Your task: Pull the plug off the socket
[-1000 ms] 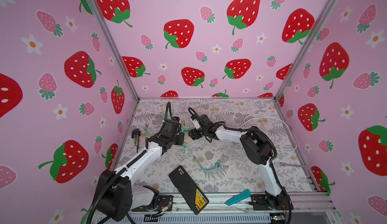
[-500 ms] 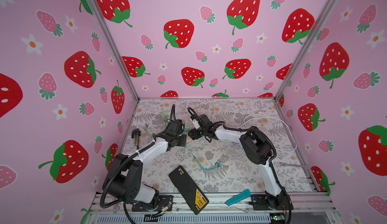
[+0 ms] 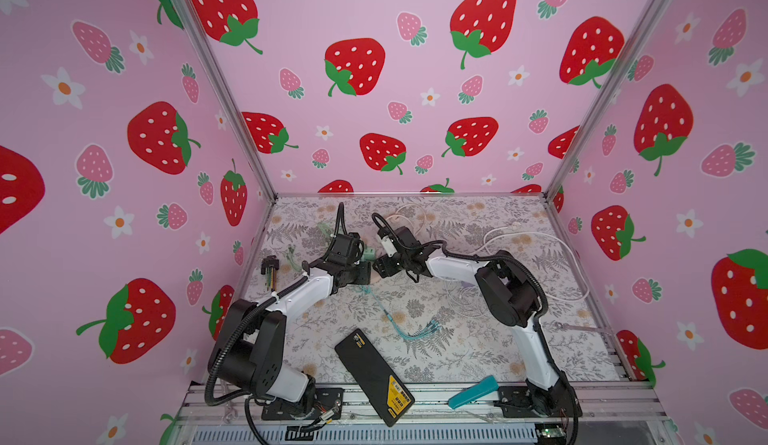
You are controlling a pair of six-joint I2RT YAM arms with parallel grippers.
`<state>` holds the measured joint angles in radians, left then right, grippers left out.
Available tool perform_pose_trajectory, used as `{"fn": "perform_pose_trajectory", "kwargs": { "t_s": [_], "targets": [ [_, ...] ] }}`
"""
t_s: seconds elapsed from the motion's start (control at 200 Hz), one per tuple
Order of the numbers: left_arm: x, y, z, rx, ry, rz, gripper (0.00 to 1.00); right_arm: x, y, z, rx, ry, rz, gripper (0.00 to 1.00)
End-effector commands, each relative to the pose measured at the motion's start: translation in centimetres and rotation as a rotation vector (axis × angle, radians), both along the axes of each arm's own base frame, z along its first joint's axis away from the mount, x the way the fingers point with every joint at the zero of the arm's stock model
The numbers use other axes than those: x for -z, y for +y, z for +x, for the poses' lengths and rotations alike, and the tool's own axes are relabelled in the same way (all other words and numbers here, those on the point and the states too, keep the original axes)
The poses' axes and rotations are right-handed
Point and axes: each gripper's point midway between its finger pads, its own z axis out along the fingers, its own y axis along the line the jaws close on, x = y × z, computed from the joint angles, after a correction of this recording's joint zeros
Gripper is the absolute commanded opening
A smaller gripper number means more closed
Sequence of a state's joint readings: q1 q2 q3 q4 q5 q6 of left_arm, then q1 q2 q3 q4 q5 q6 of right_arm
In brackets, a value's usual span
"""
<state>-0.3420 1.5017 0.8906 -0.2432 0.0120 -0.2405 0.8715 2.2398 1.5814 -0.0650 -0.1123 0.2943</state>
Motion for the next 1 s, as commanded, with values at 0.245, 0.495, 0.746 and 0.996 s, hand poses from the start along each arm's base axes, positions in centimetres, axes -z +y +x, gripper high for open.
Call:
{"fn": "perform_pose_trajectory", "kwargs": {
  "t_s": [0.245,0.495,0.746,0.996],
  "targets": [
    [-0.7,-0.8,2.0,-0.002,0.002,-0.025,0.62,10.6,-6.9,-2.4,0.054,0.142,-0.350,0.76],
    [-0.6,-1.2,2.5,-0.002,0.016,-0.049,0.62,10.6,-6.9,-2.5,0.051,0.143,-0.353,0.76],
    [-0.6,-0.7,3.1,-0.020,0.018,-0.010,0.62,10.7,-6.9,-2.5,0.050,0.146,-0.354,0.76],
    [-0.3,0.0,3.7,-0.043,0.040,-0.007,0.60,10.9,-6.9,-2.6,0.047,0.149,-0.357,0.76]
  ]
}}
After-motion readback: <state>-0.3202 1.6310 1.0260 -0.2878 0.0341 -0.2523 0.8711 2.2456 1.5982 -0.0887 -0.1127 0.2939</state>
